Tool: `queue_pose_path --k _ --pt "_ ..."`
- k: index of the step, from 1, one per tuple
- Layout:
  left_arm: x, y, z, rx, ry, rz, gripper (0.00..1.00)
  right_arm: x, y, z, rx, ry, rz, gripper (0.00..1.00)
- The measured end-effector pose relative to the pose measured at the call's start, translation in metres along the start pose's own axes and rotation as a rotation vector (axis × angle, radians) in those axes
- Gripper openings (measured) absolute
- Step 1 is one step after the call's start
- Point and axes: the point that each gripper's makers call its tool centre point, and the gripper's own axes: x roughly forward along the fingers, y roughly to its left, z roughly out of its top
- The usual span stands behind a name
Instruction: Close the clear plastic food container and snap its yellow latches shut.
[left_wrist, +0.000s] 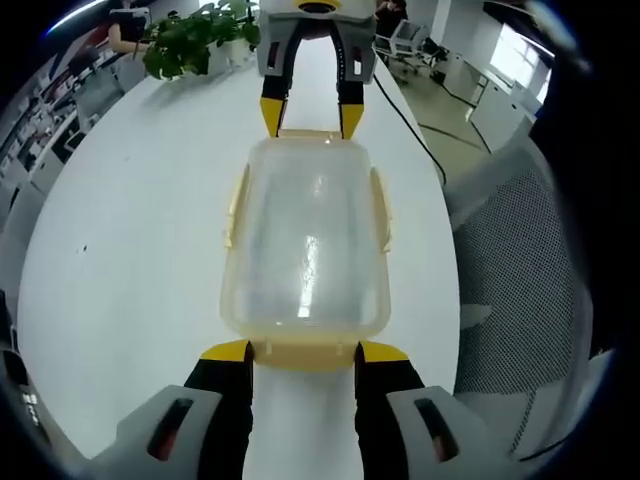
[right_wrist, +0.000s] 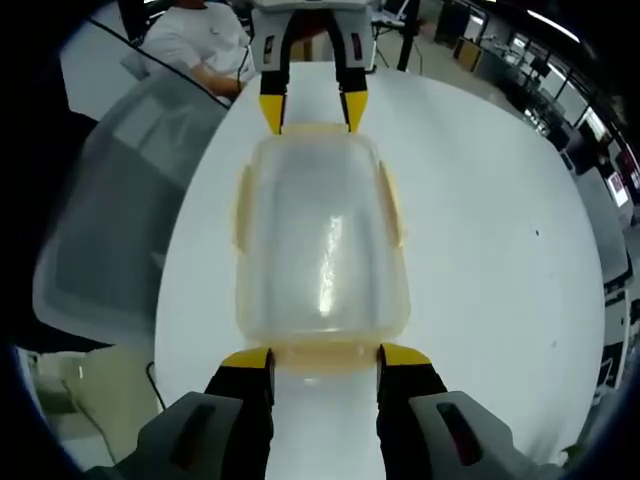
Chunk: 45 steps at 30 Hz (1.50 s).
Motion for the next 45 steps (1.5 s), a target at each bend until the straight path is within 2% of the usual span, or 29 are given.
queue_pose_path --k 16,24,45 --pt "0.015 0.007 0.018 0.007 0.009 -0.022 0.38 -0.004 -0.004 -0.021 0.023 -0.011 0.002 0.39" --pt "0.020 0.005 0.016 0.005 0.018 -0.035 0.38 0.000 0.000 -0.023 0.032 -0.015 0.016 0.39" --pt "0.027 0.005 0.015 0.014 0.001 -0.022 0.38 0.006 0.002 -0.029 0.039 -0.029 -0.014 0.40"
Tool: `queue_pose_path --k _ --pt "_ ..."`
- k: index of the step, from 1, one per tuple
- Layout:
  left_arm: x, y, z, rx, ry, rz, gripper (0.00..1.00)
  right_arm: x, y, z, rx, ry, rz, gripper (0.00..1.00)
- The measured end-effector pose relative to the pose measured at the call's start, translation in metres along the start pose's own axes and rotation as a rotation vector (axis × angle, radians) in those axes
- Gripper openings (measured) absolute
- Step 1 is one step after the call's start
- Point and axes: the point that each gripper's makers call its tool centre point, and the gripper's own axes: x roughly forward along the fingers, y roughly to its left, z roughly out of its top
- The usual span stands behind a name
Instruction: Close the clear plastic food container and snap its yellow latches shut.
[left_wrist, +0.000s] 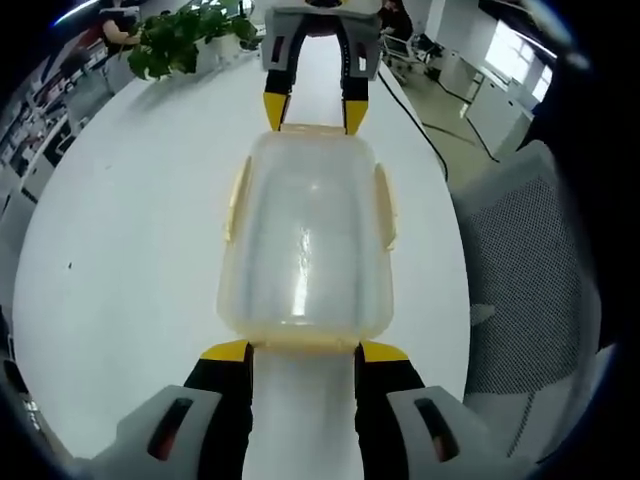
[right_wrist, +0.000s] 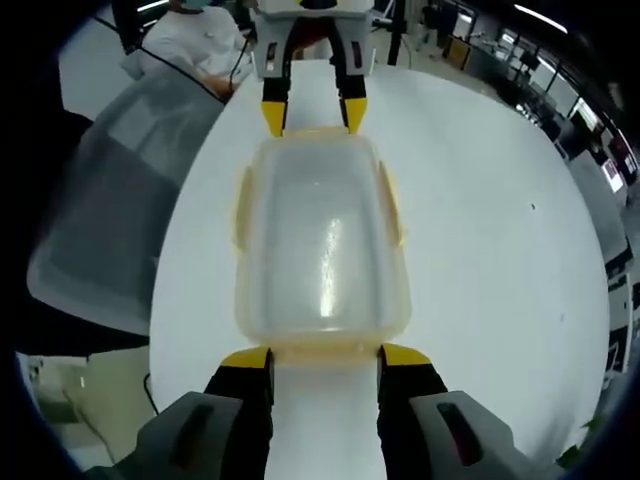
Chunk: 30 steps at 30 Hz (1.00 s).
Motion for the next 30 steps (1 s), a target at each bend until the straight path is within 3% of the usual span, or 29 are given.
queue_pose_path --k 7,15,18,21,27,29,30 --pt "-0.003 0.001 0.000 -0.033 -0.011 0.008 0.39 -0.003 -0.001 0.000 0.013 -0.039 -0.018 0.40" --pt "-0.010 0.003 -0.002 -0.096 -0.039 0.017 0.37 -0.012 -0.005 -0.004 0.087 -0.072 -0.009 0.41" --pt "-0.013 0.001 -0.006 -0.122 -0.045 0.012 0.32 -0.018 -0.002 -0.004 0.149 -0.099 -0.003 0.41" --pt "-0.019 -0.002 -0.006 -0.209 -0.086 0.020 0.33 -0.026 0.002 0.006 0.288 -0.188 0.016 0.42" --pt "-0.028 0.002 -0.004 -0.413 -0.189 0.058 0.33 -0.029 0.001 0.006 0.503 -0.258 0.003 0.41" --pt "-0.027 0.000 -0.007 -0.520 -0.206 0.044 0.33 -0.027 0.001 0.004 0.575 -0.266 -0.004 0.40" --pt "-0.026 -0.001 -0.006 -0.625 -0.231 0.031 0.32 -0.026 0.001 0.005 0.610 -0.287 -0.007 0.40"
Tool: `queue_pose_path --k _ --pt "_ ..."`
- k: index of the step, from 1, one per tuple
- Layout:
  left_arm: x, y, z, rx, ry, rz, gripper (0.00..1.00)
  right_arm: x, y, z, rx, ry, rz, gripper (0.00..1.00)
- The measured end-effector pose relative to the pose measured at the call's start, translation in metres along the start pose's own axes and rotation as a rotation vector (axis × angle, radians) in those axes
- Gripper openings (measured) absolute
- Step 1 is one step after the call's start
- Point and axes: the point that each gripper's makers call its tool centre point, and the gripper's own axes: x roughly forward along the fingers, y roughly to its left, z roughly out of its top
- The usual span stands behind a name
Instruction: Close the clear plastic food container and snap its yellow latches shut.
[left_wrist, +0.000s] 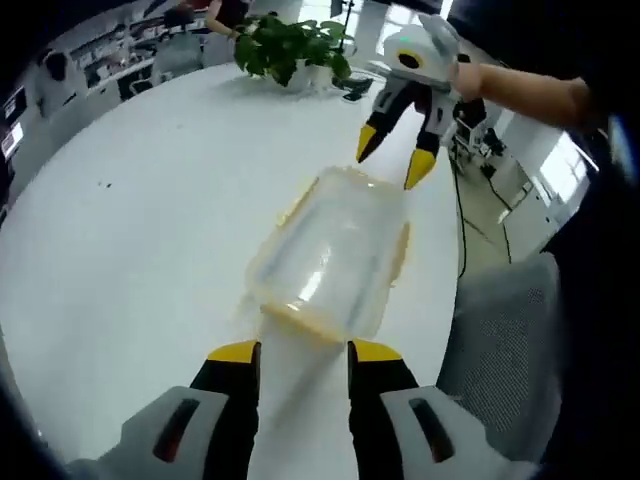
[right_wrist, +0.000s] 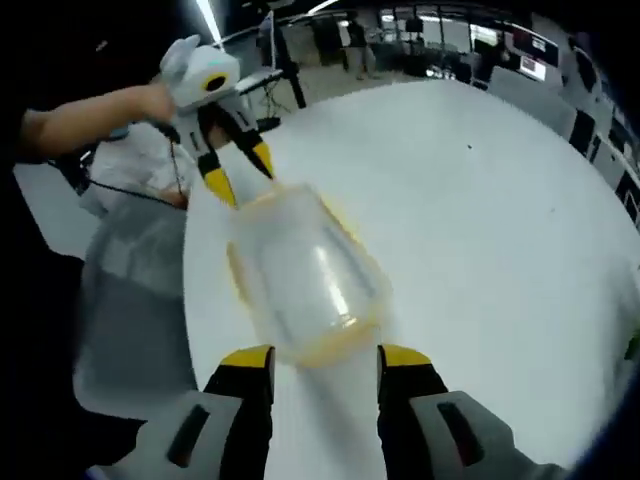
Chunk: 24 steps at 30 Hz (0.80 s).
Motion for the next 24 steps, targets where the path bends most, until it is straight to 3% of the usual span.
queue_pose_path --k 3,6,9,12,15,18,24 --pt "0.001 -0.003 0.008 -0.232 -0.097 -0.042 0.32 0.003 0.002 0.000 0.115 -0.042 0.006 0.40" --pt "-0.001 0.002 0.014 -0.361 -0.172 -0.043 0.32 0.002 -0.002 0.002 0.224 -0.099 -0.005 0.40" --pt "0.002 0.008 0.012 -0.464 -0.188 -0.021 0.32 0.001 -0.009 -0.001 0.266 -0.112 -0.032 0.38" --pt "0.008 0.012 0.007 -0.430 -0.165 0.020 0.31 0.002 -0.010 -0.001 0.299 -0.128 -0.034 0.35" --pt "0.012 0.007 0.007 -0.458 -0.172 0.019 0.30 -0.001 -0.022 0.001 0.305 -0.152 -0.102 0.28" --pt "0.017 0.001 0.010 -0.498 -0.185 0.017 0.31 0.001 -0.016 0.003 0.401 -0.184 -0.057 0.32" --pt "0.024 -0.004 0.010 -0.507 -0.174 0.027 0.28 0.007 -0.014 -0.001 0.440 -0.187 -0.060 0.28"
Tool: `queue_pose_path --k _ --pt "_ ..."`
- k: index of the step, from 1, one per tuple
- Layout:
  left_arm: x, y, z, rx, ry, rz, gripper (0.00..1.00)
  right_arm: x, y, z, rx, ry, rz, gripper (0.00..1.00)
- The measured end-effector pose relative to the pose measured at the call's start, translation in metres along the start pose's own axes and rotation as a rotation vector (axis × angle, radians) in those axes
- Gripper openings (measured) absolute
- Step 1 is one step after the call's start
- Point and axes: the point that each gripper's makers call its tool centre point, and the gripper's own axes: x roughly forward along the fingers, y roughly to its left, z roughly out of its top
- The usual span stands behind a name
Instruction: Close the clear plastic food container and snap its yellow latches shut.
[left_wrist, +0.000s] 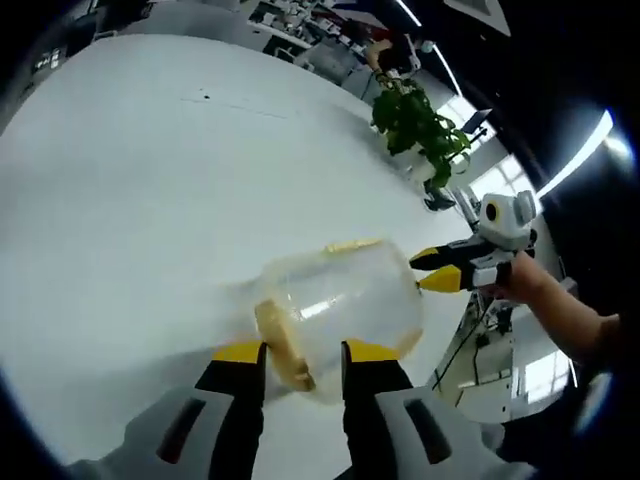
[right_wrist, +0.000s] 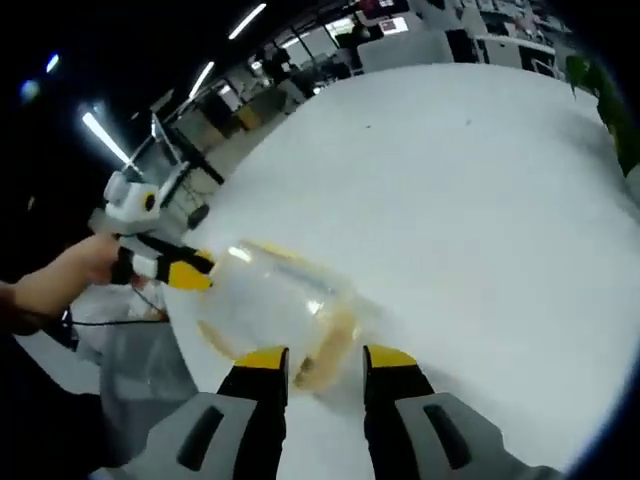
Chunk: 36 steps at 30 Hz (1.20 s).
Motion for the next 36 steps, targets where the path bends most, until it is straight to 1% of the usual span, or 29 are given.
queue_pose_path --k 2,6,7,11,16,17,18,19,21,26,28,29,30,31,32,34,36 --pt "0.000 0.001 0.001 -0.008 -0.004 -0.002 0.29 0.002 0.004 0.000 0.002 -0.004 0.010 0.28" --pt "0.000 0.002 0.001 -0.017 -0.011 0.001 0.29 0.007 0.005 -0.002 -0.006 0.006 0.003 0.25" --pt "0.000 0.002 0.001 -0.021 -0.014 0.004 0.29 0.007 0.008 -0.003 -0.008 0.008 0.013 0.26" --pt "0.000 0.002 0.001 -0.024 -0.023 0.010 0.29 0.009 0.006 -0.002 0.007 0.007 -0.003 0.26" --pt "0.001 0.002 0.001 -0.031 -0.032 0.014 0.28 0.009 0.007 -0.002 -0.006 0.010 -0.012 0.25" --pt "0.001 0.002 0.002 -0.040 -0.034 0.014 0.28 0.009 0.008 -0.003 -0.011 0.010 -0.014 0.25" --pt "0.001 0.001 0.002 -0.060 -0.038 0.018 0.27 0.008 0.009 -0.002 -0.046 0.006 -0.019 0.25" --pt "0.001 0.001 0.002 -0.075 -0.038 0.021 0.26 0.008 0.011 -0.003 -0.042 0.003 -0.020 0.24" --pt "0.002 0.001 0.003 -0.057 -0.029 0.026 0.26 0.008 0.008 -0.003 -0.034 -0.006 -0.022 0.23" --pt "0.002 -0.001 0.002 -0.063 -0.040 0.038 0.24 0.008 0.008 -0.003 -0.034 -0.009 -0.017 0.22" --pt "0.002 -0.001 0.002 -0.081 -0.033 0.027 0.24 0.008 0.008 -0.003 -0.035 -0.008 -0.006 0.22" --pt "0.004 -0.002 0.000 -0.080 -0.006 0.015 0.23 0.009 0.008 -0.003 -0.035 -0.008 0.004 0.22" --pt "0.004 -0.010 -0.007 -0.119 0.033 -0.037 0.23 0.010 0.009 -0.003 -0.038 -0.004 0.012 0.21" --pt "0.002 0.002 -0.003 -0.107 0.008 0.000 0.23 0.011 0.012 -0.012 -0.040 0.026 0.012 0.20" --pt "0.002 0.001 -0.003 -0.090 0.008 0.004 0.23 0.013 0.013 -0.013 -0.037 0.023 0.001 0.20" --pt "0.001 0.000 -0.005 -0.101 -0.005 0.011 0.22 0.014 0.013 -0.014 -0.032 0.028 -0.010 0.20" --pt "0.002 0.002 -0.004 -0.113 -0.025 0.007 0.23 0.015 0.011 -0.013 -0.021 0.019 -0.004 0.20"
